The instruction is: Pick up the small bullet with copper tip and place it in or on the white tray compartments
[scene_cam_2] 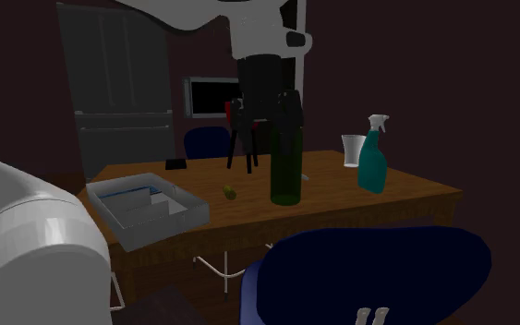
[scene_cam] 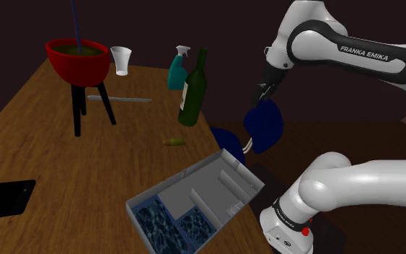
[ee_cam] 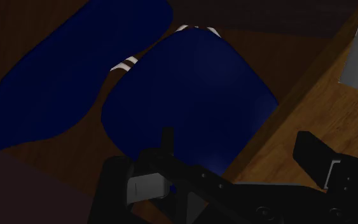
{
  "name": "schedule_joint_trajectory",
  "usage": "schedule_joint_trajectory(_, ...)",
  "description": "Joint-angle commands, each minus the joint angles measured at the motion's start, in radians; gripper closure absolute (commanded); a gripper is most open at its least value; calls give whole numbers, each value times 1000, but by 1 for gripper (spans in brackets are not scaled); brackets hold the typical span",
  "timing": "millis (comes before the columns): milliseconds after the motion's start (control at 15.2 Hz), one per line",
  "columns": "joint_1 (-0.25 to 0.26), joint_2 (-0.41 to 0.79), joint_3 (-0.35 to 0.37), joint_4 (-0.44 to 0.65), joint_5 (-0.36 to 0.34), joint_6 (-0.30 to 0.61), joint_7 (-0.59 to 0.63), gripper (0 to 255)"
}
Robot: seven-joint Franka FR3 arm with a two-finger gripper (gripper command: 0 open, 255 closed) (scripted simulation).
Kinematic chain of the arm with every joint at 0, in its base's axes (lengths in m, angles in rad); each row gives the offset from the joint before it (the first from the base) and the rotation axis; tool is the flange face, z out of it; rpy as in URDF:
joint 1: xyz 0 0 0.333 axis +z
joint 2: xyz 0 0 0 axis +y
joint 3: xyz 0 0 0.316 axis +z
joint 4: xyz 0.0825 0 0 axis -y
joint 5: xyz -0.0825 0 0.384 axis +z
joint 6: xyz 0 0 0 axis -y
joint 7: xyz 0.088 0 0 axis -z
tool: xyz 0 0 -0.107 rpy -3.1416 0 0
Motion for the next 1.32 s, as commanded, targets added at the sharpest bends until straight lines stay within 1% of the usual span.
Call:
schedule_joint_trajectory(0,0,0,0,0,0,0,0,0)
schedule_joint_trajectory(594,139,242,58,52,19,190,-151,0)
schedule_joint_trajectory(1254,271,482,147,131,21,350,-311,0)
